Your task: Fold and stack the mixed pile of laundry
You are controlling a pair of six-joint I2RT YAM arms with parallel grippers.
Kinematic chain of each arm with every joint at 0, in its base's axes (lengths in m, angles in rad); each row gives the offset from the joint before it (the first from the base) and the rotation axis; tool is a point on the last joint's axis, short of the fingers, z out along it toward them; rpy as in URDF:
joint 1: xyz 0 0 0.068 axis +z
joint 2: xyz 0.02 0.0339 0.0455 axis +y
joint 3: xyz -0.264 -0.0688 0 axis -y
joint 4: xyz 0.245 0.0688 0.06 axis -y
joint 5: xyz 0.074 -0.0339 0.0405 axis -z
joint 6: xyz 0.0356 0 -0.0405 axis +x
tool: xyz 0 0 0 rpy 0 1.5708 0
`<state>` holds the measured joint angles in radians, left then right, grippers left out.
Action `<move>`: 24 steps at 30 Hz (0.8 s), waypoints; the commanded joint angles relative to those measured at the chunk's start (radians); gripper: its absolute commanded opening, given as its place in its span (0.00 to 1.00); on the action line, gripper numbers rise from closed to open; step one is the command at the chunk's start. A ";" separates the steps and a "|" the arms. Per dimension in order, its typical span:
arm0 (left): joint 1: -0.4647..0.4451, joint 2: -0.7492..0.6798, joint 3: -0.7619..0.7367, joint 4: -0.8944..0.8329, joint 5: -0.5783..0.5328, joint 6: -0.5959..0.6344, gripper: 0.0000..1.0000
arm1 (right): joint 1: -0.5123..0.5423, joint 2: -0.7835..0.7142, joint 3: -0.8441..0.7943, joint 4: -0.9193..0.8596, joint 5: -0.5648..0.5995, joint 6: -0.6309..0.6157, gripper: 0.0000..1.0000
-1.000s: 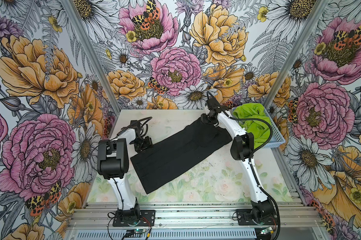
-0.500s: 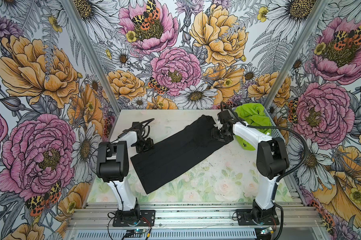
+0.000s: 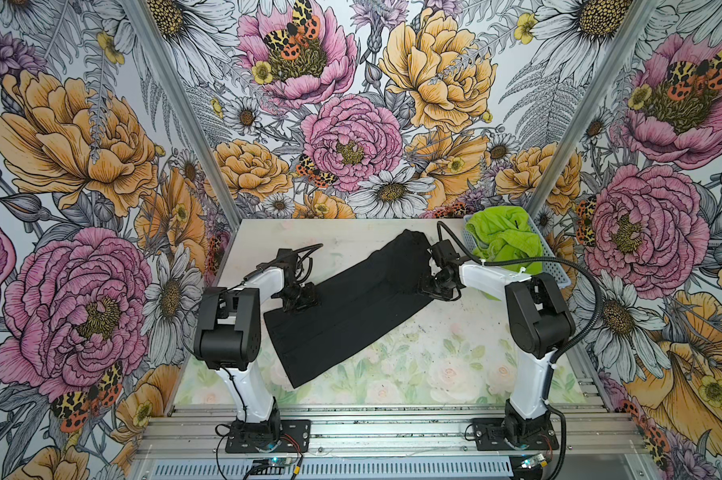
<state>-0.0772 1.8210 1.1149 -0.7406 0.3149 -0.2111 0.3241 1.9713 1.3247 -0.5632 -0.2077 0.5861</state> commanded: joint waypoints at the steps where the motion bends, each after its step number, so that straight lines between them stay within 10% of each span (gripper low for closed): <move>1: -0.060 0.107 -0.108 -0.173 0.119 -0.046 0.60 | -0.005 0.073 0.033 0.006 0.025 -0.013 0.62; 24: -0.299 0.088 -0.217 -0.138 0.286 -0.172 0.59 | -0.047 0.547 0.866 -0.243 -0.060 -0.210 0.62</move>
<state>-0.3161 1.8027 1.0088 -0.7414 0.6125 -0.3351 0.2546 2.4611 2.1078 -0.7570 -0.2462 0.3985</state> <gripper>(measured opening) 0.588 0.619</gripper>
